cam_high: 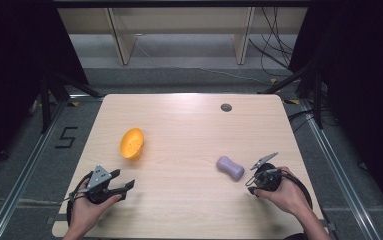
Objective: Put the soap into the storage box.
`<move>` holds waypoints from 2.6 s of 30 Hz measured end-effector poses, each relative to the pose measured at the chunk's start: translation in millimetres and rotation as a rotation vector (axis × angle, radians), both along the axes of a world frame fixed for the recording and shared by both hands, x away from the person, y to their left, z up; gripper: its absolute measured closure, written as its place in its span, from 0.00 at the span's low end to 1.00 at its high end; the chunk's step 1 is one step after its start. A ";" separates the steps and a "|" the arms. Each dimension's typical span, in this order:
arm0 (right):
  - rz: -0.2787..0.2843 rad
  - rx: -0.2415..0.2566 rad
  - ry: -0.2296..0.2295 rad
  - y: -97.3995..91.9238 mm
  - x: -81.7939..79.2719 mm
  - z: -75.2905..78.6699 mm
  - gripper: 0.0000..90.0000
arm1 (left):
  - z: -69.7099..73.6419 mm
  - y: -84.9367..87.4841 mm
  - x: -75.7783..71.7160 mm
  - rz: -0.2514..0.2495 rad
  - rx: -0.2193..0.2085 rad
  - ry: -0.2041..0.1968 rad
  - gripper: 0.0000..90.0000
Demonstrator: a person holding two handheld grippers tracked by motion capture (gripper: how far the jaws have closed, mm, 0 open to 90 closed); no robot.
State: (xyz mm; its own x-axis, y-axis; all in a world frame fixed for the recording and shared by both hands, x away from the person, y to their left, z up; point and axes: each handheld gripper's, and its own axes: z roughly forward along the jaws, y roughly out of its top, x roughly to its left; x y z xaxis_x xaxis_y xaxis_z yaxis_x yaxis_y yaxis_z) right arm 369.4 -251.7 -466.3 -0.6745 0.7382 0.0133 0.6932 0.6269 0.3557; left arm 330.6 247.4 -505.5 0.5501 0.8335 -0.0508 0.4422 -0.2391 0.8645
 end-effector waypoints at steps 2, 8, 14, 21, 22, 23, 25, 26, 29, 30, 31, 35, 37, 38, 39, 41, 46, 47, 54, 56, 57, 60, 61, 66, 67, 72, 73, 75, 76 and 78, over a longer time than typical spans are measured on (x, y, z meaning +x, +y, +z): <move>0.024 -0.036 0.054 2.8 6.6 3.8 0.63 | 0.1 -0.7 0.0 0.003 0.009 -0.003 0.33; 0.077 -0.096 0.123 7.0 22.3 13.5 0.53 | -1.2 -0.3 -0.6 -0.004 0.003 0.002 0.33; 0.106 -0.136 0.136 18.9 52.5 25.8 0.49 | -1.3 -0.7 -0.5 0.003 0.001 0.002 0.33; 0.140 -0.144 0.162 39.4 79.5 31.4 0.48 | -1.3 1.9 -0.8 0.003 0.003 -0.001 0.32; 0.136 -0.152 0.166 45.9 84.2 31.3 0.47 | -1.6 1.7 -1.0 0.008 -0.004 0.004 0.32; 0.136 -0.152 0.166 45.9 84.2 31.3 0.47 | -1.6 1.7 -1.2 0.009 -0.006 0.002 0.32; 0.162 -0.148 0.170 51.4 89.7 29.6 0.46 | -1.4 1.9 -1.8 0.010 -0.004 0.001 0.32; 0.164 -0.160 0.172 55.7 91.4 28.6 0.45 | -1.5 1.9 -2.0 0.011 -0.005 0.001 0.32; 0.171 -0.143 0.196 64.7 96.5 24.8 0.43 | -1.0 2.7 -2.4 0.011 0.006 -0.004 0.32; 0.173 -0.156 0.186 67.0 98.4 23.2 0.42 | -1.1 3.1 -2.1 0.006 0.004 -0.003 0.32; 0.181 -0.170 0.187 68.6 100.0 22.9 0.42 | -1.6 2.6 -2.5 0.016 -0.007 0.003 0.32; 0.191 -0.172 0.202 76.5 104.3 16.9 0.42 | -1.9 2.4 -2.5 0.020 -0.014 0.003 0.32; 0.220 -0.193 0.211 79.0 107.1 13.7 0.41 | -1.8 2.5 -2.4 0.016 -0.014 0.002 0.32; 0.239 -0.195 0.209 80.0 109.6 9.5 0.41 | -1.9 2.4 -2.4 0.016 -0.014 0.003 0.32; 0.239 -0.195 0.209 80.0 109.6 9.5 0.41 | -1.9 2.4 -2.4 0.016 -0.014 0.003 0.32; 0.248 -0.207 0.211 82.6 110.2 7.1 0.41 | -2.0 2.3 -2.3 0.015 -0.014 0.002 0.32; 0.260 -0.235 0.221 88.0 110.8 2.3 0.41 | -1.9 2.3 -2.3 0.015 -0.014 0.003 0.32; 0.274 -0.234 0.217 87.8 111.6 1.3 0.42 | -2.0 2.4 -2.2 0.014 -0.013 0.003 0.32; 0.292 -0.257 0.229 90.4 112.7 -4.7 0.45 | -1.5 2.9 -2.1 0.006 0.005 -0.001 0.32; 0.297 -0.264 0.229 90.5 112.8 -5.2 0.46 | -1.6 2.6 -2.1 0.005 0.003 -0.001 0.32; 0.293 -0.266 0.234 91.5 112.6 -6.4 0.47 | -2.0 1.9 -2.2 0.008 -0.006 0.005 0.32; 0.314 -0.265 0.228 90.9 114.3 -8.7 0.49 | -1.9 1.9 -2.2 0.008 -0.005 0.004 0.32; 0.314 -0.265 0.228 90.9 114.3 -8.7 0.49 | -2.0 1.9 -2.2 0.008 -0.005 0.004 0.32; 0.313 -0.279 0.220 92.3 113.0 -8.1 0.54 | -2.1 1.9 -2.2 0.006 -0.005 0.006 0.33; 0.327 -0.277 0.215 91.6 113.3 -8.3 0.55 | -2.1 1.8 -2.2 0.007 -0.006 0.006 0.33; 0.323 -0.267 0.201 90.1 111.0 -7.9 0.55 | -1.3 2.7 -2.3 0.005 0.005 -0.004 0.33; 0.302 -0.258 0.195 89.5 108.7 -7.3 0.55 | -1.2 2.9 -2.3 0.003 0.007 -0.005 0.33; 0.300 -0.240 0.174 85.9 106.2 -7.1 0.55 | -0.7 3.2 -2.6 0.006 0.011 -0.005 0.33; 0.310 -0.222 0.157 82.5 105.4 -7.3 0.55 | -0.9 2.8 -2.9 0.011 0.003 0.000 0.33; 0.273 -0.167 0.143 77.9 99.0 -6.2 0.55 | -1.2 3.0 -2.8 0.010 -0.007 0.003 0.33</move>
State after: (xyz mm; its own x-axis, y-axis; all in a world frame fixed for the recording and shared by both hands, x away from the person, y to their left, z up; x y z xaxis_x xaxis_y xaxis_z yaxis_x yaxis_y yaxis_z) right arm 468.4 -173.8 -472.5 -0.8473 0.5309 0.0166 0.5274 0.8373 0.1440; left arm 327.9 250.4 -506.7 0.5419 0.8384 -0.0587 0.4470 -0.2284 0.8649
